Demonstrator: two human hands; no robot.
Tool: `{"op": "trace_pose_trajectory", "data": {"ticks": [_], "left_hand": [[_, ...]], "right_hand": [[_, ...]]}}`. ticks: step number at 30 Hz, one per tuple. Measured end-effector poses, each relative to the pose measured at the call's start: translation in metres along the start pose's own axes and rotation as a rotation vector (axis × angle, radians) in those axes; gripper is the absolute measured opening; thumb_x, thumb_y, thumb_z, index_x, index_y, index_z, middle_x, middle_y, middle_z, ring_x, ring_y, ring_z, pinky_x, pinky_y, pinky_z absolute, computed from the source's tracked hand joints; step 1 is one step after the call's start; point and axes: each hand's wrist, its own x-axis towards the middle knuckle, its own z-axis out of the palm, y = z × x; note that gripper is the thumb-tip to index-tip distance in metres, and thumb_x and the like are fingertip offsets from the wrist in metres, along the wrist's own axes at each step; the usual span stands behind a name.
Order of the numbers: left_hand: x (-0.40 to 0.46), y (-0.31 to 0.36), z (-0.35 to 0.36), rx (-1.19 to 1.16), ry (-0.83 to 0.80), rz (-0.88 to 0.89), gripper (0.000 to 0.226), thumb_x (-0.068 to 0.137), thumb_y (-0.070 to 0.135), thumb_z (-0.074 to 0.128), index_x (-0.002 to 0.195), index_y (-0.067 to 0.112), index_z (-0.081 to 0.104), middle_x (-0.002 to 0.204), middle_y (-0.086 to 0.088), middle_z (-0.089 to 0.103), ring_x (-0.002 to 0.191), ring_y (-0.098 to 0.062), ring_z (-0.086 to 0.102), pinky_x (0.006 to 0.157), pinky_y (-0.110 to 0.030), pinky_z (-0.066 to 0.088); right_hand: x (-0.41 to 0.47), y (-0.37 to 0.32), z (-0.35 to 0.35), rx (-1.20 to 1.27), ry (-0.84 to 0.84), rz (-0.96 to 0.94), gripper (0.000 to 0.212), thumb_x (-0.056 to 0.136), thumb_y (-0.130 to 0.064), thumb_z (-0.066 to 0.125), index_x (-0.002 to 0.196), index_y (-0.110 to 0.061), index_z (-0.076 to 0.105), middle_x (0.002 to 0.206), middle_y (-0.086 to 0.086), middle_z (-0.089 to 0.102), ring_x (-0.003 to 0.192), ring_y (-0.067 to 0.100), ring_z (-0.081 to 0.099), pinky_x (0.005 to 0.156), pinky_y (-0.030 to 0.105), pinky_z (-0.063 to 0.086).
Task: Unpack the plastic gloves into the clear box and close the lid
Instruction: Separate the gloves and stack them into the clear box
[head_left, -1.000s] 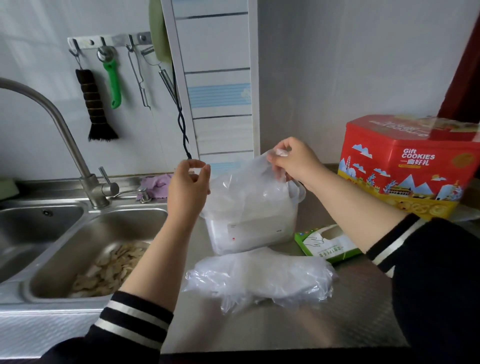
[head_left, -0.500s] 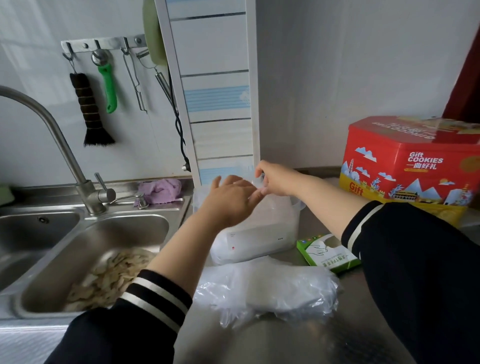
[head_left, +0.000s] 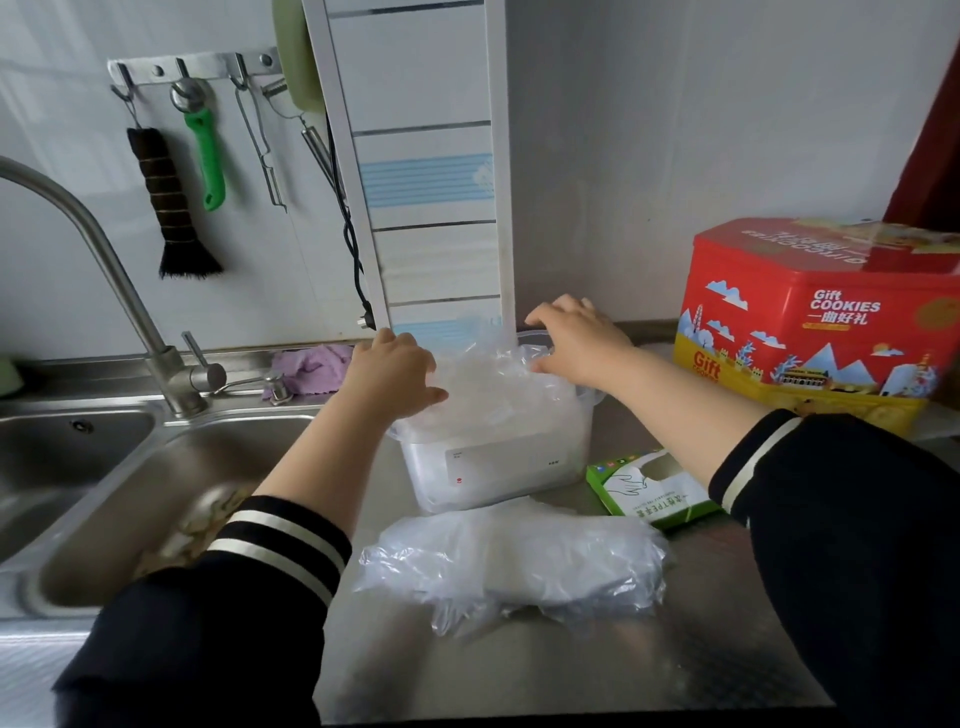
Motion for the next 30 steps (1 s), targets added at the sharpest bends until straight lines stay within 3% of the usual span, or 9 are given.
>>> {"op": "trace_pose_trajectory", "data": {"ticks": [4,9,12,14,16,18,23,26,30], "left_hand": [[-0.002,0.001,-0.003,-0.239,0.196,-0.066,0.036,0.086,0.048,0.065,0.117,0.031,0.066,0.13,0.001,0.049,0.123,-0.026,0.035,0.099,-0.041,0.032],[-0.014,-0.002,-0.004,-0.56,0.348,-0.21,0.022,0.091,0.041,0.06,0.099,0.028,0.076,0.133,0.006,0.056,0.122,-0.028,0.039,0.093,-0.034,0.034],[-0.023,0.001,-0.009,-0.658,0.495,-0.243,0.03,0.093,0.046,0.054,0.083,0.028,0.077,0.128,0.009,0.061,0.123,-0.024,0.043,0.095,-0.031,0.032],[-0.038,0.013,-0.015,-0.784,0.674,-0.235,0.039,0.096,0.042,0.051,0.069,0.024,0.073,0.112,0.014,0.065,0.114,-0.02,0.048,0.087,-0.025,0.031],[-0.055,0.027,-0.019,-0.848,0.848,-0.14,0.043,0.098,0.036,0.051,0.062,0.019,0.067,0.095,0.015,0.062,0.099,-0.015,0.053,0.079,-0.019,0.033],[-0.071,0.039,-0.015,-0.833,0.92,0.008,0.043,0.098,0.034,0.051,0.062,0.013,0.065,0.083,0.009,0.063,0.081,-0.013,0.057,0.069,-0.024,0.04],[-0.103,0.062,-0.001,-0.724,0.603,0.212,0.053,0.091,0.055,0.044,0.067,0.015,0.069,0.064,0.003,0.065,0.058,-0.014,0.06,0.054,-0.037,0.049],[-0.113,0.064,0.004,-0.727,0.178,0.202,0.063,0.072,0.08,0.051,0.096,0.025,0.069,0.092,0.013,0.069,0.086,-0.006,0.064,0.076,-0.035,0.054],[-0.119,0.067,0.003,-0.791,-0.065,0.27,0.085,0.068,0.05,0.079,0.139,0.031,0.036,0.122,0.015,0.05,0.112,-0.006,0.05,0.096,-0.026,0.042]], "right_hand": [[-0.013,0.006,-0.012,0.186,0.166,0.018,0.038,0.091,-0.03,0.062,0.127,-0.021,0.053,0.132,0.002,0.046,0.119,0.022,0.046,0.095,0.034,0.041],[-0.073,-0.012,-0.016,0.504,0.404,-0.375,0.016,0.091,-0.027,0.06,0.093,-0.012,0.066,0.088,-0.004,0.063,0.075,0.011,0.056,0.067,0.028,0.046],[-0.109,-0.021,-0.005,0.35,0.189,-0.477,0.03,0.089,-0.047,0.06,0.089,-0.018,0.069,0.083,-0.008,0.065,0.074,0.008,0.056,0.067,0.027,0.046],[-0.124,-0.023,0.009,0.22,-0.146,-0.404,0.045,0.081,-0.058,0.065,0.114,-0.028,0.063,0.107,-0.015,0.059,0.093,0.0,0.05,0.082,0.025,0.045],[-0.132,-0.022,0.028,0.206,-0.362,-0.334,0.064,0.075,-0.058,0.071,0.131,-0.033,0.05,0.124,-0.017,0.049,0.109,-0.001,0.044,0.094,0.022,0.041],[-0.137,-0.021,0.041,0.303,-0.417,-0.274,0.05,0.077,-0.046,0.074,0.122,-0.03,0.058,0.122,-0.012,0.052,0.108,0.004,0.049,0.094,0.022,0.041],[-0.136,-0.022,0.045,0.426,-0.271,-0.199,0.018,0.088,-0.038,0.065,0.091,-0.021,0.07,0.096,-0.004,0.062,0.087,0.013,0.059,0.085,0.039,0.048],[-0.133,-0.026,0.033,0.479,-0.201,-0.177,0.02,0.09,-0.035,0.062,0.095,-0.018,0.069,0.096,-0.002,0.066,0.089,0.017,0.062,0.084,0.041,0.051],[-0.129,-0.032,0.006,0.725,-0.162,-0.081,0.024,0.088,-0.037,0.066,0.083,-0.014,0.071,0.081,0.005,0.069,0.079,0.022,0.065,0.079,0.043,0.053]]}}
